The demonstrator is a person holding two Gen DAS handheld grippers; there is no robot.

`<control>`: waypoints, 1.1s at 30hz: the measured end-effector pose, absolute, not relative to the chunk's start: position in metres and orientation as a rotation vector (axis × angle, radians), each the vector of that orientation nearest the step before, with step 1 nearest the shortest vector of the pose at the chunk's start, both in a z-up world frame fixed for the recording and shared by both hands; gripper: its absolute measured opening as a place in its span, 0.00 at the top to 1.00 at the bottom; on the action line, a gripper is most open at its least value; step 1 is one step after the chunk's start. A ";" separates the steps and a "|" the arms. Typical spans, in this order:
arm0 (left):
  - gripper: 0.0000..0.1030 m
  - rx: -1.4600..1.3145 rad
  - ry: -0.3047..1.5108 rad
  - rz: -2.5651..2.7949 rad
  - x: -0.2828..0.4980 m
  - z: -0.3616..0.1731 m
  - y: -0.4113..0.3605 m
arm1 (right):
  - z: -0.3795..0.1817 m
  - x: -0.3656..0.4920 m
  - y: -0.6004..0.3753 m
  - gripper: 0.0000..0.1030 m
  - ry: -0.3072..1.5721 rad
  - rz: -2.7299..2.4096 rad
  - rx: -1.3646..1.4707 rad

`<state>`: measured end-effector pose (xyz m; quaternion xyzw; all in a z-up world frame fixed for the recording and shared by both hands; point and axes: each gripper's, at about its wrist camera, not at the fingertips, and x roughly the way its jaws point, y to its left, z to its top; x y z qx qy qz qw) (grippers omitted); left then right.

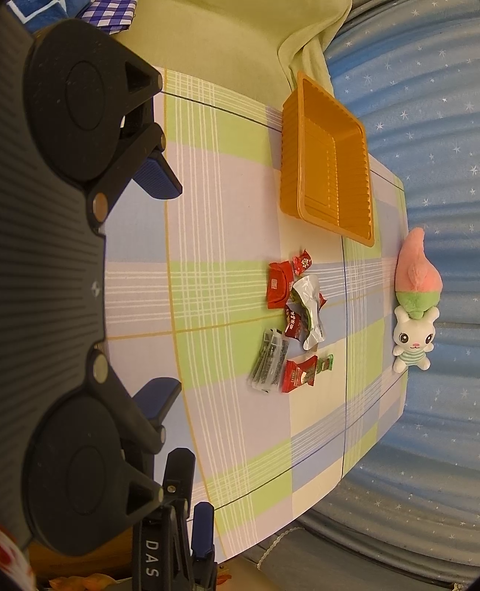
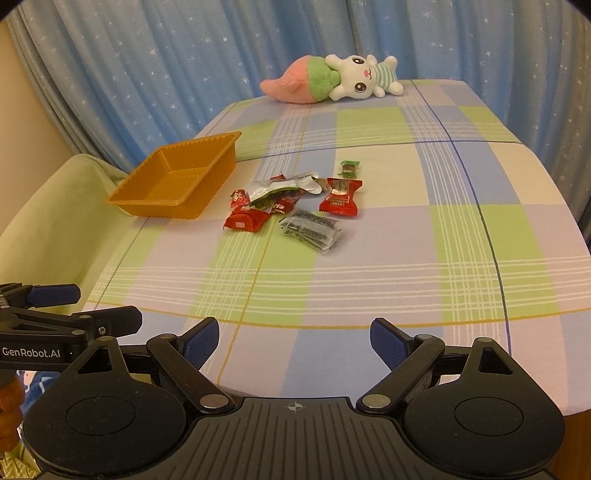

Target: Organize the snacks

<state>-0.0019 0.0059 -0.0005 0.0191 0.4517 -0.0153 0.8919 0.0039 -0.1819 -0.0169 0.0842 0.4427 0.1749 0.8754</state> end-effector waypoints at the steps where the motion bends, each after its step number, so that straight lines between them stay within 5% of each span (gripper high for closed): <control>1: 0.00 0.039 0.937 -0.032 -0.002 -0.001 0.006 | -0.017 0.004 -0.182 0.14 0.925 0.366 0.176; 33: 0.00 0.036 0.946 -0.026 0.010 -0.002 0.010 | -0.022 0.018 -0.179 0.14 0.934 0.371 0.177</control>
